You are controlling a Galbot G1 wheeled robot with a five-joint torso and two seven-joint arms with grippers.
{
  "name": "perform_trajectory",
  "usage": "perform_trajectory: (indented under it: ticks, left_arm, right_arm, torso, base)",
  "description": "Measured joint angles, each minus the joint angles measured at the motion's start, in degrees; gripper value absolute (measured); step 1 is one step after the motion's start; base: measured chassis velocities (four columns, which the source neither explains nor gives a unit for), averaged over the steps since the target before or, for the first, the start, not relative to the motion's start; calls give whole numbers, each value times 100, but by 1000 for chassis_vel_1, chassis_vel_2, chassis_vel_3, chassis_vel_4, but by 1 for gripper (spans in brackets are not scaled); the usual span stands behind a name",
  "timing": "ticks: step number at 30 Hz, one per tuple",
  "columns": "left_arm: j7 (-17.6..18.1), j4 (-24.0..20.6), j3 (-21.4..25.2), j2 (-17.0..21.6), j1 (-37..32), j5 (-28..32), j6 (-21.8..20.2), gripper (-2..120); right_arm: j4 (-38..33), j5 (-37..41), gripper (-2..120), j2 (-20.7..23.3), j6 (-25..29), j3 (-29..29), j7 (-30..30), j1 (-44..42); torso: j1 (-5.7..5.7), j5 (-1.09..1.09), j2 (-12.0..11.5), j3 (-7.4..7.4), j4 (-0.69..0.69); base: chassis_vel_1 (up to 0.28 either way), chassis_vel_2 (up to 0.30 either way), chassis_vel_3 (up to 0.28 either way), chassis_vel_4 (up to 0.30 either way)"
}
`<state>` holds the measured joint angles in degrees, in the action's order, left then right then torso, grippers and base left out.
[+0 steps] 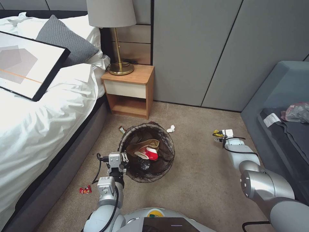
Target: Pick up the trash bin, then pick up the garbage from the floor and place it into the trash bin.
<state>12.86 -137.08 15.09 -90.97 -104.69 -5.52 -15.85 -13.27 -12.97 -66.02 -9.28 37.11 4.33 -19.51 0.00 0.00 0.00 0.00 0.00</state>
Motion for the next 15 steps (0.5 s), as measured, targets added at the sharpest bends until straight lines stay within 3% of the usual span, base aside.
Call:
perform_trajectory:
  ticks: [15]
  left_arm:
    - [0, 0, 0, 0, 0, 0, 0, 0]
  right_arm:
    - [-14, 29, 100, 8, 2, -7, -46, -1]
  torso:
    - [0, 0, 0, 0, 0]
  base:
    - [0, 0, 0, 0]
